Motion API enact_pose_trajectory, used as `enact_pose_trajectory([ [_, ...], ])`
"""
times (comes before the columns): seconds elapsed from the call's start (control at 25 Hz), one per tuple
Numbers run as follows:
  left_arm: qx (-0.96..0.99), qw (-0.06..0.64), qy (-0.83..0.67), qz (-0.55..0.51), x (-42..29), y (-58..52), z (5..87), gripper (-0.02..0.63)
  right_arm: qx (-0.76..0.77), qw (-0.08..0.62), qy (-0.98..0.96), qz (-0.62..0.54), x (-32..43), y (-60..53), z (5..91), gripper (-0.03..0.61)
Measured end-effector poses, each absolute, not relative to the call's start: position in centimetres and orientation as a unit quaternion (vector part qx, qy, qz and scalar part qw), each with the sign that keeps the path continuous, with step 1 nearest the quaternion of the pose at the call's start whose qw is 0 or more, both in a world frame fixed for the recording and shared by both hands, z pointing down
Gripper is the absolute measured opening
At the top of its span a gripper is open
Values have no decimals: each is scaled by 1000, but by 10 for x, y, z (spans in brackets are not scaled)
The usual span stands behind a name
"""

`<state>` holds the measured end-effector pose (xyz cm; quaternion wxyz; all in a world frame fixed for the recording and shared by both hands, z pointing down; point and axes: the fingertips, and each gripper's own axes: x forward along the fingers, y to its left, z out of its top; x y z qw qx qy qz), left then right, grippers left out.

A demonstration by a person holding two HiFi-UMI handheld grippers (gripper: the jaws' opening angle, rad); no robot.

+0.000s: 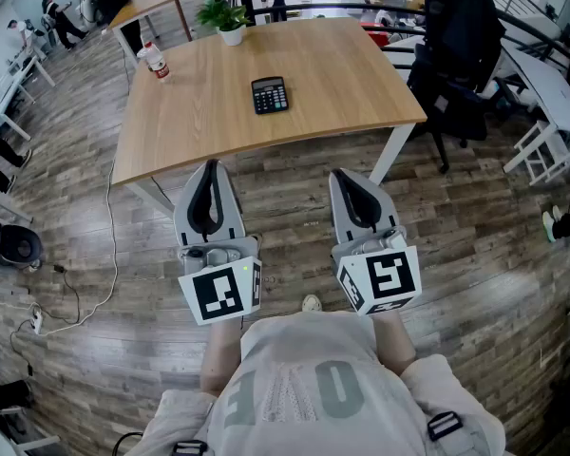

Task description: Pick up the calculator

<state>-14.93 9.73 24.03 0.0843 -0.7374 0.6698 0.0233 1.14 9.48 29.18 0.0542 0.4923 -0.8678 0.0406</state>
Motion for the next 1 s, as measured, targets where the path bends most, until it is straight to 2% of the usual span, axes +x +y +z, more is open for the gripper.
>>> enact_pose_trajectory([
  [0.6,-727,99,679,23,-140,82,236,12,502,43,-862,59,37,73,297,18],
  [1.0,-708,69,703,-24,-152,95,267,12,469,53,-872,128,32,76,334,18],
])
